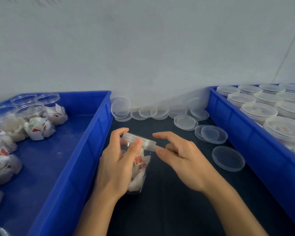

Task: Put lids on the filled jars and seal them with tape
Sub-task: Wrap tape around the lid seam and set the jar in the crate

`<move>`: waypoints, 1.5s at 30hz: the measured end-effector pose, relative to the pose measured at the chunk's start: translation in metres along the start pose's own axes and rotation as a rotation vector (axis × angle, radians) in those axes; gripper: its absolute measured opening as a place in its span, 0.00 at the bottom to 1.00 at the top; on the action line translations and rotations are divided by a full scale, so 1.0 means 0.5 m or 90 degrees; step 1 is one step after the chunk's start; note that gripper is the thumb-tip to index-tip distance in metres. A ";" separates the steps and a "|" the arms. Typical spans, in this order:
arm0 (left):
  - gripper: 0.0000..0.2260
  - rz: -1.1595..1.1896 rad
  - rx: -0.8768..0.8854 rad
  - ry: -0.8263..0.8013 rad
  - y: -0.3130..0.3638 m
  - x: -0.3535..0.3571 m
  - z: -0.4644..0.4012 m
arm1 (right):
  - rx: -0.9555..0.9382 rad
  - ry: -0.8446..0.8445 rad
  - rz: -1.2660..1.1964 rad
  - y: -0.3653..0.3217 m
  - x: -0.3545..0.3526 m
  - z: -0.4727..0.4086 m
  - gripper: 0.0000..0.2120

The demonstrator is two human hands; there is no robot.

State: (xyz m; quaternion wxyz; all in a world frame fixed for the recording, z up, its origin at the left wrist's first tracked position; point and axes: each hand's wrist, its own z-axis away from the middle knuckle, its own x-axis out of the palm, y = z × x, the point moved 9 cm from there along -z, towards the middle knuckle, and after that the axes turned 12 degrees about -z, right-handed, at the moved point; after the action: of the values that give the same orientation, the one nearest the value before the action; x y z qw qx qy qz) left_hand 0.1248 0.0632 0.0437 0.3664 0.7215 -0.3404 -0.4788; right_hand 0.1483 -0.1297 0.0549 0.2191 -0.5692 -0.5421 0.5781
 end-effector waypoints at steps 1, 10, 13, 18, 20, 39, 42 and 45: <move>0.28 0.012 0.000 -0.006 -0.001 0.003 0.000 | 0.003 -0.001 0.008 0.002 -0.002 -0.001 0.14; 0.21 0.081 0.001 -0.046 -0.002 0.014 -0.003 | 0.015 -0.006 -0.012 0.002 -0.005 -0.001 0.09; 0.25 0.081 0.006 -0.051 0.001 0.011 -0.004 | 0.021 -0.007 -0.033 0.004 -0.005 0.001 0.06; 0.33 -0.041 0.013 -0.056 0.008 0.016 0.001 | 0.017 0.008 -0.003 0.002 0.000 0.002 0.05; 0.38 -0.157 0.031 -0.010 0.020 0.007 0.003 | 0.016 0.018 0.006 0.001 -0.001 0.003 0.07; 0.38 -0.066 -0.035 0.013 -0.003 0.014 0.006 | 0.026 0.004 0.073 0.006 0.007 -0.003 0.12; 0.37 0.030 -0.039 -0.022 -0.004 0.029 0.006 | 0.040 0.003 0.071 0.012 0.000 -0.001 0.12; 0.32 0.099 -0.052 -0.059 -0.004 0.044 0.005 | 0.041 0.001 0.082 0.013 -0.001 -0.001 0.11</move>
State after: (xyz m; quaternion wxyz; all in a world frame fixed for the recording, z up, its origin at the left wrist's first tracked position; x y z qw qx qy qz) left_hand 0.1297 0.0452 0.0317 0.4154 0.6543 -0.3923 -0.4955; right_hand 0.1511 -0.1319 0.0494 0.2003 -0.5961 -0.4849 0.6077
